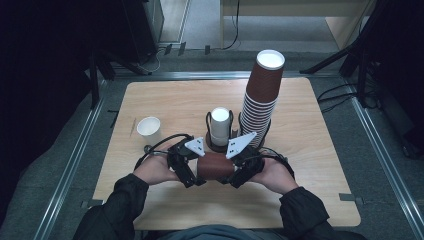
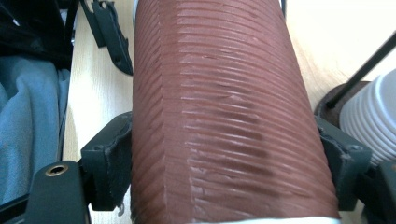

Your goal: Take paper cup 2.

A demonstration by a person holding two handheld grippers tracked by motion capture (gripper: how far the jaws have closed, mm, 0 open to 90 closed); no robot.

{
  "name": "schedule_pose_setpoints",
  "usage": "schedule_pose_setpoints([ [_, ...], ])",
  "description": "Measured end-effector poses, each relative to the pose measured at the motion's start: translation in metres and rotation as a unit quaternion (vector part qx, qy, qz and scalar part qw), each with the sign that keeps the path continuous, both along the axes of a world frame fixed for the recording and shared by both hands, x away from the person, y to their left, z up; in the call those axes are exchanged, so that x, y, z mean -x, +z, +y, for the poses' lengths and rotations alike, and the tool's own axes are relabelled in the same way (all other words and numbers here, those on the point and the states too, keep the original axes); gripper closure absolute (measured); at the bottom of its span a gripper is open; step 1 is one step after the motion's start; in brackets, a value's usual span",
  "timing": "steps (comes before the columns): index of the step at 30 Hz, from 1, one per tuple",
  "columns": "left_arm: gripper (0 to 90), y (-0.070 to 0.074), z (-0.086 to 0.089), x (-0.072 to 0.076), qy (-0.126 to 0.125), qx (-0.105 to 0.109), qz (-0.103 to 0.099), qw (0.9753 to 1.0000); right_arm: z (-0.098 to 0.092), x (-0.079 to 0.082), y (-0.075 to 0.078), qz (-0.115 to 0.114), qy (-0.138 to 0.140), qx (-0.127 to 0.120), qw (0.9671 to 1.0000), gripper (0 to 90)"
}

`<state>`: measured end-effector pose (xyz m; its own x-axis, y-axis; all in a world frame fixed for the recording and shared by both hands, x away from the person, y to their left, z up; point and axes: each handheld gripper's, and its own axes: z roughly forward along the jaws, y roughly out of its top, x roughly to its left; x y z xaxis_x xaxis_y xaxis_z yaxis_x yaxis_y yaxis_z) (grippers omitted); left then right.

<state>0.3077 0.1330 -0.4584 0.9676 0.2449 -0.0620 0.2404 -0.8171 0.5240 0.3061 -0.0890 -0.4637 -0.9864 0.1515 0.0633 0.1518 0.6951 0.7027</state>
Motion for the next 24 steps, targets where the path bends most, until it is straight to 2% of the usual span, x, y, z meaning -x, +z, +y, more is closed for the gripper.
schedule_pose_setpoints([
  [7,0.0,0.003,0.017,0.0,0.013,0.035,0.003,0.9993,-0.007,-0.001,0.002,0.003,-0.004,-0.009,0.9999,20.3],
  [12,0.0,0.004,0.021,0.0,0.01,0.065,0.005,0.9978,-0.009,0.0,0.002,0.003,0.0,-0.017,0.9999,20.2],
  [14,0.0,0.003,0.022,0.001,0.013,0.087,0.011,0.9961,-0.01,0.0,0.002,0.005,-0.001,-0.021,0.9998,20.2],
  [17,0.0,0.0,0.022,0.0,0.011,0.108,0.018,0.994,-0.012,0.0,0.002,0.009,0.002,-0.03,0.9995,20.2],
  [19,0.0,-0.001,0.021,-0.001,0.007,0.12,0.016,0.9926,-0.012,0.001,0.003,0.009,0.003,-0.036,0.9993,20.2],
  [20,0.0,-0.002,0.021,-0.001,0.011,0.131,0.021,0.9911,-0.013,0.001,0.003,0.008,0.003,-0.038,0.9992,20.2],
  [21,0.0,-0.003,0.02,-0.003,0.012,0.149,0.034,0.9882,-0.013,0.001,0.003,0.011,0.004,-0.041,0.9991,20.2],
  [23,0.0,-0.003,0.02,-0.004,0.01,0.169,0.046,0.9844,-0.014,0.001,0.004,0.015,0.006,-0.054,0.9984,20.2],
  [24,0.0,-0.003,0.019,-0.005,0.007,0.174,0.048,0.9835,-0.014,0.001,0.005,0.015,0.006,-0.059,0.9982,20.2],
])
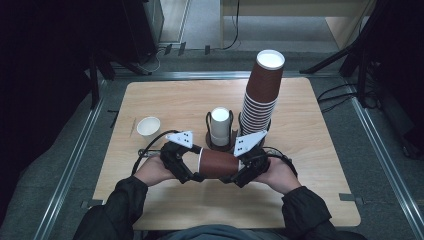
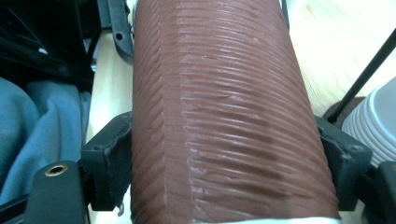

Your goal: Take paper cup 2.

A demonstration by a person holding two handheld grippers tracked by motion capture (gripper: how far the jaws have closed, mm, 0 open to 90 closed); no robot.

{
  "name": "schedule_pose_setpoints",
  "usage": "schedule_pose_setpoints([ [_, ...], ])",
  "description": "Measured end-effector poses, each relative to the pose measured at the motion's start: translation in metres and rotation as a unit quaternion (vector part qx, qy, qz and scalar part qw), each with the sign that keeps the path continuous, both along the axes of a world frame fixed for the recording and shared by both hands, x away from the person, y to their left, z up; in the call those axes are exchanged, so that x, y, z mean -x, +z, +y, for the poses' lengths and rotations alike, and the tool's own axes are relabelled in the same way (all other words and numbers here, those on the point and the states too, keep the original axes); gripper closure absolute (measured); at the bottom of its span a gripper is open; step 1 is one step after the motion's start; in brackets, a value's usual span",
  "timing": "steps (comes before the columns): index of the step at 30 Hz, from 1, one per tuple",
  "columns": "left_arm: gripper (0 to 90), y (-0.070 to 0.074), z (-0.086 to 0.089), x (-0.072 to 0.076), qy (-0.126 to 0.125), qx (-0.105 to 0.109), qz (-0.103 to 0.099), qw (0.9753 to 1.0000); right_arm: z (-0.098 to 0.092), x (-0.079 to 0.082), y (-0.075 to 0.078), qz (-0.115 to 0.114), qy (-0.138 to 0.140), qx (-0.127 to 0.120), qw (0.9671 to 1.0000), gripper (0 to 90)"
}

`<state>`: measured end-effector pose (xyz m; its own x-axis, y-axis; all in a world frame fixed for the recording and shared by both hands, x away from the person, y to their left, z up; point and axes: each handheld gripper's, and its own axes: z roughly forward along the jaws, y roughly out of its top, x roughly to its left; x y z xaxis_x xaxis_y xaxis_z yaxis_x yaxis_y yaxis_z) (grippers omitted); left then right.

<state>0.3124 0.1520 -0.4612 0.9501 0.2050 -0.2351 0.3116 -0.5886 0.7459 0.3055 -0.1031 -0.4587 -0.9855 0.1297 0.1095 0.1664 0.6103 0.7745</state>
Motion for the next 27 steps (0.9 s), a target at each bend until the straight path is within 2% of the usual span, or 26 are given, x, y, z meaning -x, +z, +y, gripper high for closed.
schedule_pose_setpoints([
  [3,0.0,0.0,-0.003,0.001,-0.007,0.013,0.002,0.9999,-0.001,0.0,0.001,0.002,0.004,-0.009,0.9999,20.2],
  [8,0.0,0.001,-0.009,0.004,-0.015,0.018,-0.002,0.9997,0.001,0.0,0.001,0.012,0.012,-0.027,0.9995,20.2],
  [10,0.4,0.003,-0.009,0.006,-0.011,0.008,-0.02,0.9997,0.002,0.001,0.001,0.015,0.012,-0.032,0.9993,20.2],
  [12,4.1,0.006,-0.009,0.008,-0.011,0.011,-0.031,0.9994,0.002,0.0,0.001,0.016,0.013,-0.034,0.9992,20.1],
  [15,5.8,0.008,-0.007,0.009,-0.011,0.015,-0.032,0.9993,0.001,0.0,0.002,0.019,0.014,-0.044,0.9988,20.5],
  [21,8.1,0.01,-0.009,0.007,-0.017,0.003,-0.013,0.9998,0.0,0.0,0.002,0.022,0.018,-0.043,0.9987,20.6],
  [24,8.1,0.014,-0.009,0.007,-0.012,-0.011,-0.024,0.9996,0.0,0.0,0.003,0.023,0.012,-0.042,0.9988,19.3],
  [25,8.1,0.014,-0.009,0.008,-0.008,-0.008,-0.025,0.9996,0.0,0.0,0.002,0.022,0.011,-0.039,0.9989,19.0],
  [27,8.1,0.015,-0.006,0.007,-0.005,-0.018,-0.019,0.9997,-0.001,-0.001,0.001,0.015,0.009,-0.026,0.9995,17.0],
])
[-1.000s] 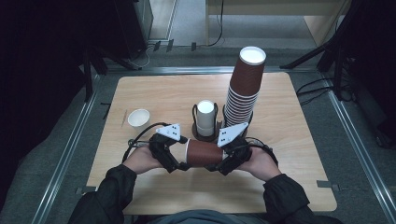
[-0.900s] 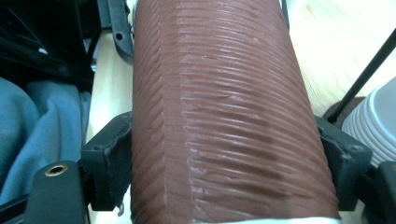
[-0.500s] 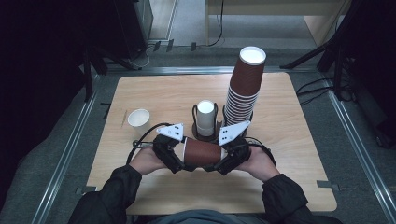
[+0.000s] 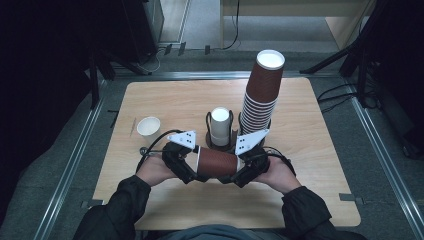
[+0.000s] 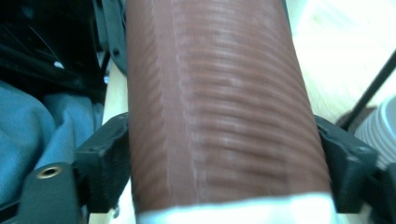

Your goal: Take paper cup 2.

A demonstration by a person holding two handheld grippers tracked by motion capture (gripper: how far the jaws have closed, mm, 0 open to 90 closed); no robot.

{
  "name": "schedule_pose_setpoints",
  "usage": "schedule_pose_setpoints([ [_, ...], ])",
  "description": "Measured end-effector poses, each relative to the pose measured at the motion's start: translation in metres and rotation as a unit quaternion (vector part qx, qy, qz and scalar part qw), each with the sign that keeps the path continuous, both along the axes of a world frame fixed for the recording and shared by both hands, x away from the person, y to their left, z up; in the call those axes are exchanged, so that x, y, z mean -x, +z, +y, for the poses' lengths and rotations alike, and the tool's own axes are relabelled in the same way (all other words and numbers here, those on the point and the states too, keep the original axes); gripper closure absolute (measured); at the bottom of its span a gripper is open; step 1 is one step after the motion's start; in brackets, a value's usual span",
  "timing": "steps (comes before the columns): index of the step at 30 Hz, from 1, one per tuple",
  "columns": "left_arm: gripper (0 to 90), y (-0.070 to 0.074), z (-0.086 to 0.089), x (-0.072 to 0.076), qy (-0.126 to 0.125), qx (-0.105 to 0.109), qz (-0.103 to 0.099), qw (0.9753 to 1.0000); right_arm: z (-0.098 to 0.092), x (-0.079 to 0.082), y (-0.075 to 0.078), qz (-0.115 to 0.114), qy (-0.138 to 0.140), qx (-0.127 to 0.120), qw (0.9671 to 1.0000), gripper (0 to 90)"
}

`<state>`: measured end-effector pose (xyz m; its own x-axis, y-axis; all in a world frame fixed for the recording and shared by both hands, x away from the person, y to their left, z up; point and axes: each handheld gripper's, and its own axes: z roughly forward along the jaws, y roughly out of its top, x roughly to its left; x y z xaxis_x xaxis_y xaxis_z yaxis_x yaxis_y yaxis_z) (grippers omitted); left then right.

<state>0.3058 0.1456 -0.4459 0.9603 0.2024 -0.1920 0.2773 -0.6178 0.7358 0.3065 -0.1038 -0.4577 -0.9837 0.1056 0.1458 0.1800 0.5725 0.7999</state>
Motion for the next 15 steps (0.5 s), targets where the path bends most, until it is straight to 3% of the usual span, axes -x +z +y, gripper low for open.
schedule_pose_setpoints([
  [5,8.1,0.003,0.009,-0.003,0.006,-0.011,0.016,0.9998,-0.002,-0.002,-0.003,0.004,-0.014,0.022,0.9996,16.3],
  [10,8.0,0.008,0.015,-0.005,0.017,-0.018,0.014,0.9996,-0.003,-0.004,-0.006,0.0,-0.02,0.042,0.9989,16.3],
  [15,8.1,0.008,0.016,-0.007,0.024,-0.05,0.006,0.9985,-0.003,-0.004,-0.009,-0.005,-0.028,0.061,0.9978,16.3],
])
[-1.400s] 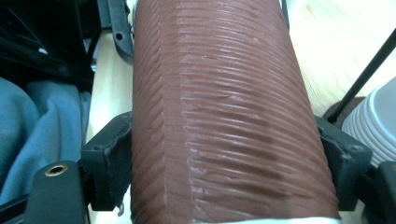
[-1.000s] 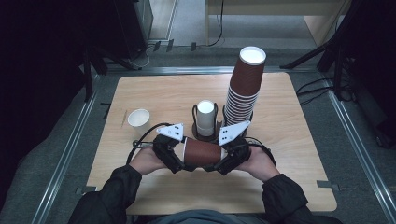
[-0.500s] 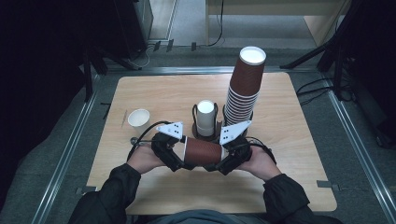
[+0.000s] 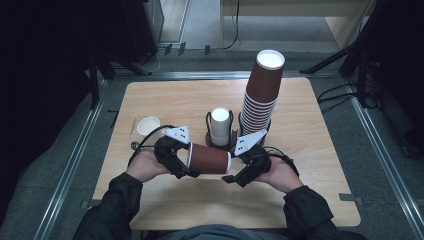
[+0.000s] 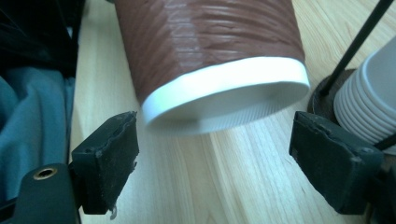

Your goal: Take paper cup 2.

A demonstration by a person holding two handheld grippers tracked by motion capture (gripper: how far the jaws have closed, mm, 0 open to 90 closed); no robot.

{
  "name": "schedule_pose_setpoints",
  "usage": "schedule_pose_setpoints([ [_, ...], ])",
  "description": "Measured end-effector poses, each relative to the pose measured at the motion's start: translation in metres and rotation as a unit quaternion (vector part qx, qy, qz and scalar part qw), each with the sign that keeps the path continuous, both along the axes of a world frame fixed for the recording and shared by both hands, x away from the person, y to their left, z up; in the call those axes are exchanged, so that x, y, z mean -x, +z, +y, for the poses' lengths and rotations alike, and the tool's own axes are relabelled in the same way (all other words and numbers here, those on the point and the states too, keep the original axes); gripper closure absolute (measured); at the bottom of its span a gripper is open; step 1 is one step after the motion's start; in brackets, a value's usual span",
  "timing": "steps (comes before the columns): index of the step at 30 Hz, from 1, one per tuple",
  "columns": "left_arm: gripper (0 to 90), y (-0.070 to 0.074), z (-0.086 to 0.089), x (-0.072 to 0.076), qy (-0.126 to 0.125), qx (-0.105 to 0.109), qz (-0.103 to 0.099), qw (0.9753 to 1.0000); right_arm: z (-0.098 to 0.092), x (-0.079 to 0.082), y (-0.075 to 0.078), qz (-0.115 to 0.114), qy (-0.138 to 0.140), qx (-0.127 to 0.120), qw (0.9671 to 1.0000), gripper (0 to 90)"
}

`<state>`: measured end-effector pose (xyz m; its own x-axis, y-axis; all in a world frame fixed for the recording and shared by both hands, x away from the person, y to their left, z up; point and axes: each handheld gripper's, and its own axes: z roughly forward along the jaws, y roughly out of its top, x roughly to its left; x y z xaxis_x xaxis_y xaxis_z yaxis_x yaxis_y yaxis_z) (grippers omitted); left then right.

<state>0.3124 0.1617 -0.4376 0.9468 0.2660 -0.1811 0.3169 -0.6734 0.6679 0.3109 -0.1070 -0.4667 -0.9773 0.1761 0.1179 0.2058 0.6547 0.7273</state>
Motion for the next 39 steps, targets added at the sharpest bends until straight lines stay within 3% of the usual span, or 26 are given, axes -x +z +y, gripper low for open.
schedule_pose_setpoints([
  [5,8.1,-0.004,-0.004,0.0,0.001,-0.03,0.004,0.9995,0.0,-0.001,-0.003,-0.01,-0.002,0.012,0.9999,16.3],
  [8,8.0,-0.009,-0.006,-0.002,-0.001,-0.058,0.009,0.9983,0.001,-0.001,-0.004,-0.011,-0.003,0.018,0.9998,16.3],
  [13,8.0,-0.012,-0.009,-0.004,0.004,-0.08,0.015,0.9967,0.001,-0.002,-0.005,-0.018,-0.002,0.024,0.9995,16.3],
  [16,8.0,-0.014,-0.013,-0.005,0.009,-0.103,0.015,0.9945,0.003,0.0,-0.006,-0.014,-0.003,0.03,0.9995,16.3],
  [18,8.0,-0.015,-0.017,-0.006,0.005,-0.12,0.011,0.9926,0.004,-0.001,-0.007,-0.023,-0.002,0.033,0.9992,16.3],
  [21,8.0,-0.017,-0.022,-0.006,0.003,-0.122,0.02,0.9924,0.005,0.0,-0.008,-0.026,-0.001,0.036,0.999,16.3],
  [29,7.9,-0.015,-0.03,-0.005,-0.007,-0.113,0.019,0.9934,0.012,0.002,-0.01,-0.019,0.007,0.04,0.999,16.0],
  [39,7.8,-0.013,-0.042,0.001,-0.019,-0.119,0.025,0.9924,0.03,0.006,-0.015,-0.029,0.025,0.05,0.998,14.5],
])
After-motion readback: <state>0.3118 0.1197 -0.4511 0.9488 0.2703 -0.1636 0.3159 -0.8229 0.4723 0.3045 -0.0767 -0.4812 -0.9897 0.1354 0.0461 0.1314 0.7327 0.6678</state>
